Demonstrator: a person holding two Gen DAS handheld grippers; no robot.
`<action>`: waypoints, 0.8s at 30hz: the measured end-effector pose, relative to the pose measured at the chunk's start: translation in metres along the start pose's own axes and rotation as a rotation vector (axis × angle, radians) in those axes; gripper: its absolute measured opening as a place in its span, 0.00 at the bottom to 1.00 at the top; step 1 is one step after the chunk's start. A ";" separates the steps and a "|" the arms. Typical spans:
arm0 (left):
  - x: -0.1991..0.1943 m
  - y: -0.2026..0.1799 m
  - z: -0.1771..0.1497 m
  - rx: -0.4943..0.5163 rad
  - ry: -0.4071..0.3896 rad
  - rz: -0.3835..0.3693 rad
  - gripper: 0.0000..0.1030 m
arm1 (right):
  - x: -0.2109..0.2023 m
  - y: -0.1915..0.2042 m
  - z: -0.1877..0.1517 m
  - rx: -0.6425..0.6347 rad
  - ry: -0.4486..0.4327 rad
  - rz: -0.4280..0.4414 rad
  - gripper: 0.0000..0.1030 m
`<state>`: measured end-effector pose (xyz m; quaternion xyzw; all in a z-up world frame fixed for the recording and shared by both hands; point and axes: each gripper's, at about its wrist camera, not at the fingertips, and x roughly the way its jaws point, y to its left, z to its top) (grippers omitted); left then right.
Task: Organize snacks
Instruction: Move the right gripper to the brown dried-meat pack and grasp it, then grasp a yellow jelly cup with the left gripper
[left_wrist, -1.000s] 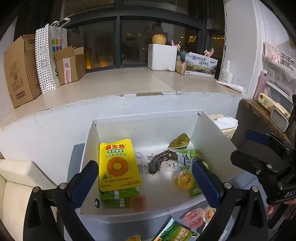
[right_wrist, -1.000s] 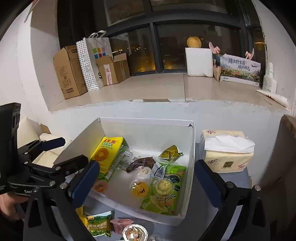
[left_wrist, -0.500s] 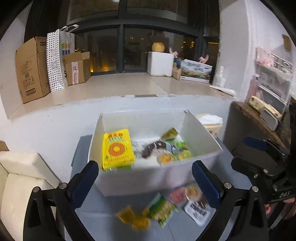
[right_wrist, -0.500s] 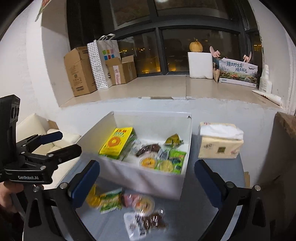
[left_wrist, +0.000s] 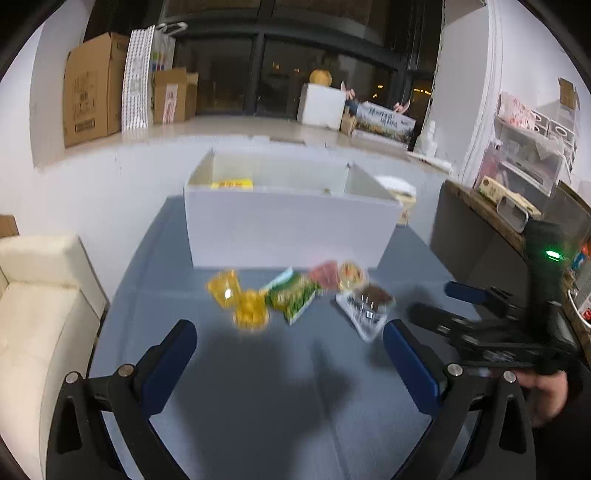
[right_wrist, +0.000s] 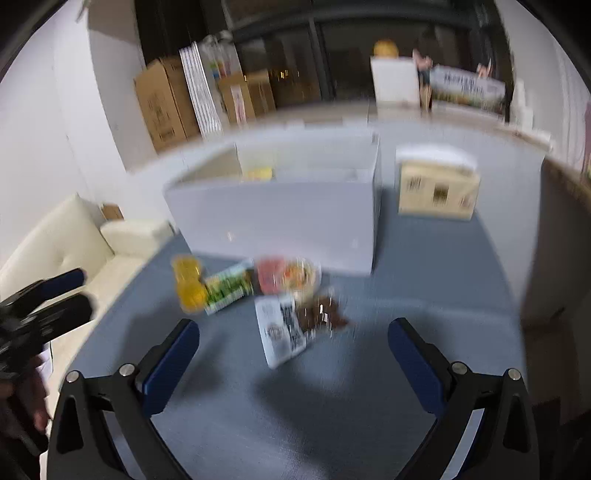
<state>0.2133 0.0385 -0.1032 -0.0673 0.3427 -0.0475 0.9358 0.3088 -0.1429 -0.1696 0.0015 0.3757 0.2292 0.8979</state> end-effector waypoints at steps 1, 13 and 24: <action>-0.001 0.001 -0.006 -0.008 0.005 -0.003 1.00 | 0.010 -0.002 -0.002 0.007 0.014 -0.007 1.00; 0.000 0.024 -0.027 -0.069 0.047 -0.007 1.00 | 0.088 -0.009 0.015 -0.033 0.132 -0.099 0.74; 0.012 0.024 -0.026 -0.065 0.069 -0.018 1.00 | 0.067 -0.001 -0.003 -0.058 0.104 -0.077 0.42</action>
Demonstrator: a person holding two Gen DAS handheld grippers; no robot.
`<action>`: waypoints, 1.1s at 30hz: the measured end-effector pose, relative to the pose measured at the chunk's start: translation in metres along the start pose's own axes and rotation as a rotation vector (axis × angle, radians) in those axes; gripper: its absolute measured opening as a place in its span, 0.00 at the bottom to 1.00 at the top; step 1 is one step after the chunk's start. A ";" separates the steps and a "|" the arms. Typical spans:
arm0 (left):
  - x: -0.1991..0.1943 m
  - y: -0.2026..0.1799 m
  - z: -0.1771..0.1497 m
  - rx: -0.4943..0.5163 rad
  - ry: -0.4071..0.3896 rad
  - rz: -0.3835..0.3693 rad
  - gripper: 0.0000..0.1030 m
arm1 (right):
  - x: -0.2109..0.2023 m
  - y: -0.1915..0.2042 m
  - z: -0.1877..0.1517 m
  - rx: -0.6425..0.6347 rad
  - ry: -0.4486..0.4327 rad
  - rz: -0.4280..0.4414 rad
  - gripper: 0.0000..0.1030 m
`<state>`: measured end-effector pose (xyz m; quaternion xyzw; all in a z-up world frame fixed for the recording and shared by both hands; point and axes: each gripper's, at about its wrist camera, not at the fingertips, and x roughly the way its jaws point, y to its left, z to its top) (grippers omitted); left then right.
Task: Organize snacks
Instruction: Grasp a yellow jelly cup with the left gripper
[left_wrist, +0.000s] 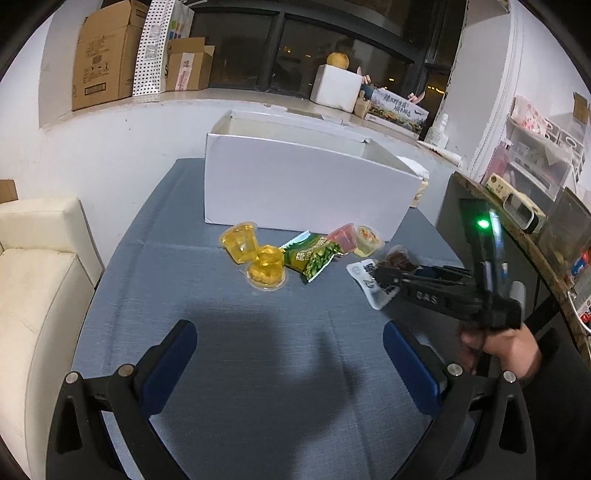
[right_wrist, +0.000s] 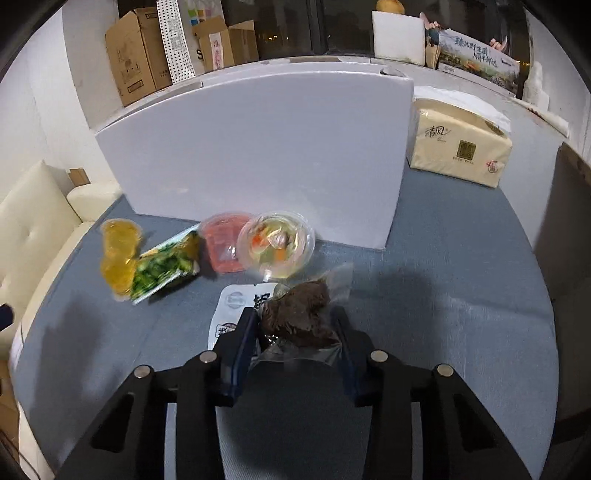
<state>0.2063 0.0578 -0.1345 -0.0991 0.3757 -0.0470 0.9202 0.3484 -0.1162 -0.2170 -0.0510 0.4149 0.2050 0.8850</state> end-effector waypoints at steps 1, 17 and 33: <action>0.004 0.000 0.002 0.003 0.003 -0.001 1.00 | -0.004 0.000 -0.003 -0.012 -0.006 0.000 0.42; 0.116 0.021 0.047 0.015 0.125 0.142 0.99 | -0.109 -0.010 0.005 0.036 -0.193 0.055 0.41; 0.106 0.009 0.042 0.023 0.103 0.087 0.41 | -0.107 -0.010 0.001 0.055 -0.193 0.087 0.41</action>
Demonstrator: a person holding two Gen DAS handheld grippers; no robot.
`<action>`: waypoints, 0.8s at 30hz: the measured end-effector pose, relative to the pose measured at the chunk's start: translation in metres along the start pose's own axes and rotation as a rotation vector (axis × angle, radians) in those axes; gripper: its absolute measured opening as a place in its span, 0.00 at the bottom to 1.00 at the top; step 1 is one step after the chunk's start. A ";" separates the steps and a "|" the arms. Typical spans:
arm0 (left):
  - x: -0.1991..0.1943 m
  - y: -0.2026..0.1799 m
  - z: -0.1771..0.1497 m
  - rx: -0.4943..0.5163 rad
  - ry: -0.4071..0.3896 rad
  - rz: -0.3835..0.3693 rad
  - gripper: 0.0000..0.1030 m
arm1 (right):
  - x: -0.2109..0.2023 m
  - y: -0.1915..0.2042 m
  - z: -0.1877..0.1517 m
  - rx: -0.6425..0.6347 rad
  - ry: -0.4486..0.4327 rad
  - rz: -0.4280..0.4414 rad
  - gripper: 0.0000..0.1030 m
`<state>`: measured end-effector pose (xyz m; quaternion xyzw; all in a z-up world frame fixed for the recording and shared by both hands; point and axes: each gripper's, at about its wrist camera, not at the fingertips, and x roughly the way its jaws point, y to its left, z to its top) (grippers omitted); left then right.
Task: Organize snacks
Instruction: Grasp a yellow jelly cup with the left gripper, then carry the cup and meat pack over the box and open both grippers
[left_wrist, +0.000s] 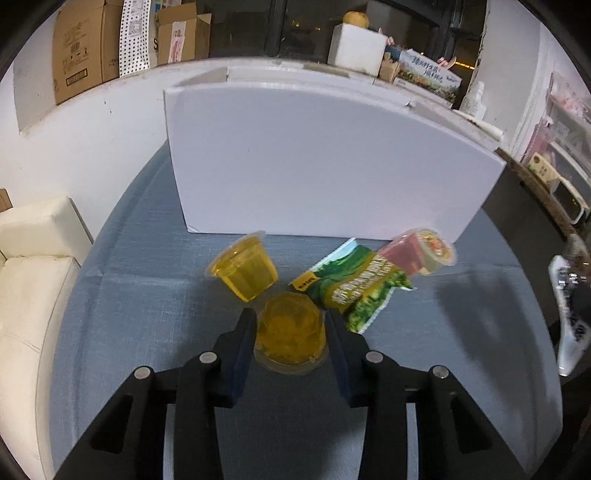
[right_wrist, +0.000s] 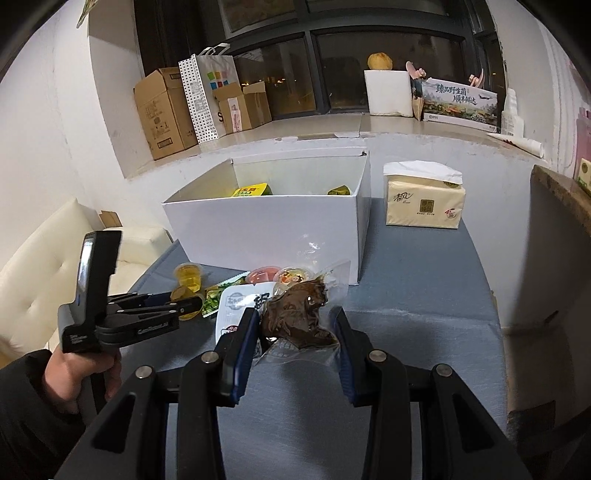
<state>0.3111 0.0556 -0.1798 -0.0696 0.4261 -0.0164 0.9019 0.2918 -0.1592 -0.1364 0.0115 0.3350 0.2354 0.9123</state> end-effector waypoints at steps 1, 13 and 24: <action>-0.008 -0.002 -0.001 0.004 -0.015 -0.016 0.41 | 0.000 0.001 0.000 -0.001 -0.001 0.003 0.41; -0.096 -0.024 0.045 0.062 -0.209 -0.130 0.41 | -0.008 0.012 0.033 -0.002 -0.072 0.027 0.41; -0.105 -0.032 0.135 0.109 -0.283 -0.121 0.41 | 0.010 0.005 0.118 -0.007 -0.142 0.017 0.41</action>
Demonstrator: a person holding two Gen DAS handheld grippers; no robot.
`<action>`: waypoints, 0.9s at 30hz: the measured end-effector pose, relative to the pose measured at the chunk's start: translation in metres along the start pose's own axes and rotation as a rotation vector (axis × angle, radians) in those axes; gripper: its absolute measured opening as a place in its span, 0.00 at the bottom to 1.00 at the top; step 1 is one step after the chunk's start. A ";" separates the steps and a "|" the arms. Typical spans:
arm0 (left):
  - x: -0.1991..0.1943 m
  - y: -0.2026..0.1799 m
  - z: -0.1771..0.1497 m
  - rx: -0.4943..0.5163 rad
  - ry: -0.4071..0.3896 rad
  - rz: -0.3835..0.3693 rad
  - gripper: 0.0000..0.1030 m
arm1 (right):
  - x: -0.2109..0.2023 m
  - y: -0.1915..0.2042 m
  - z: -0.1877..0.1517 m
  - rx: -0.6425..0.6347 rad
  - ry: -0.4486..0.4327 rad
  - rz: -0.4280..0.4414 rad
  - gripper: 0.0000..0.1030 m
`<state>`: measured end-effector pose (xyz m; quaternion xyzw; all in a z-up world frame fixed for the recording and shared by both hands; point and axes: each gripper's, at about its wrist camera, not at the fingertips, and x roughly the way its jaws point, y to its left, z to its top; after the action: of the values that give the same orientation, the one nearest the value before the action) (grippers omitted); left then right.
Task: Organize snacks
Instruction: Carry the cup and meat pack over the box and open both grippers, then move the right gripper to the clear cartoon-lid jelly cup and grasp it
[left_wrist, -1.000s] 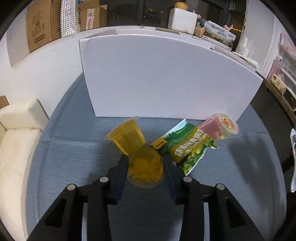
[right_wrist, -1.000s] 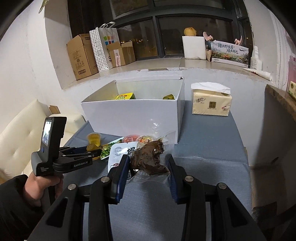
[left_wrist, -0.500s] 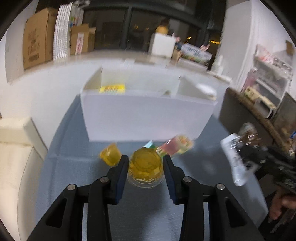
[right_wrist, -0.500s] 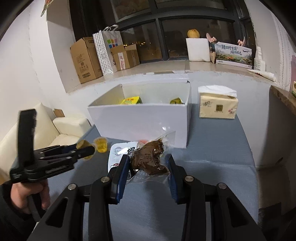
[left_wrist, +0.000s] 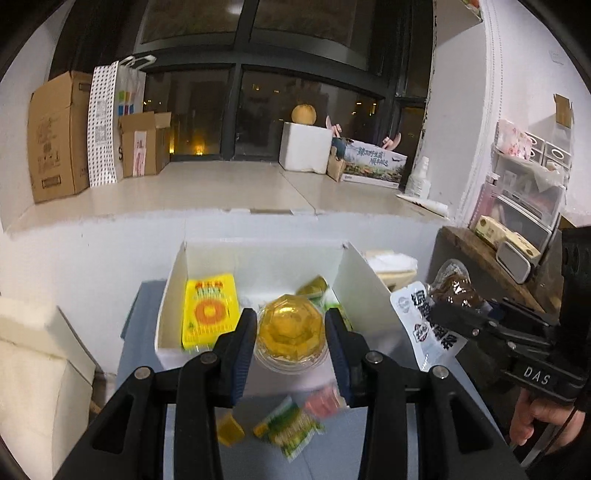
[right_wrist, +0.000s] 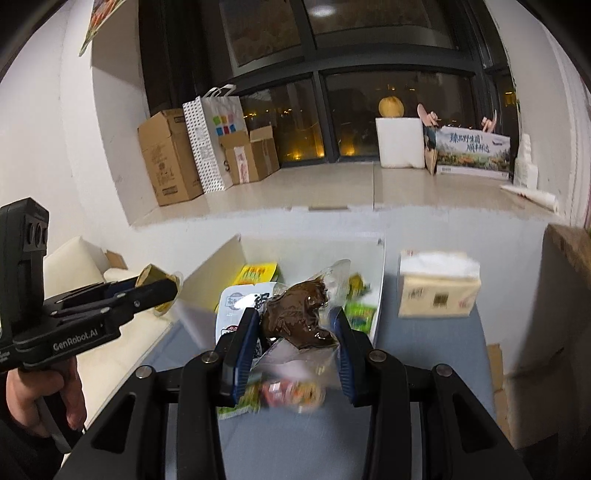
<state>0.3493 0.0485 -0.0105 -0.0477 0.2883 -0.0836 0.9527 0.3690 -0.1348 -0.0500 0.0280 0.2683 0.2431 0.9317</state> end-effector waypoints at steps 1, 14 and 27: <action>0.004 0.002 0.005 0.001 0.000 0.003 0.41 | 0.006 -0.002 0.007 0.002 -0.003 0.000 0.41; 0.089 0.040 0.019 -0.013 0.080 0.037 0.46 | 0.102 -0.020 0.024 -0.003 0.082 -0.048 0.49; 0.109 0.054 -0.001 -0.020 0.131 0.080 1.00 | 0.114 -0.034 0.005 0.034 0.128 -0.076 1.00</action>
<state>0.4446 0.0811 -0.0779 -0.0400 0.3527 -0.0453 0.9338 0.4705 -0.1113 -0.1073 0.0178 0.3323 0.2043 0.9206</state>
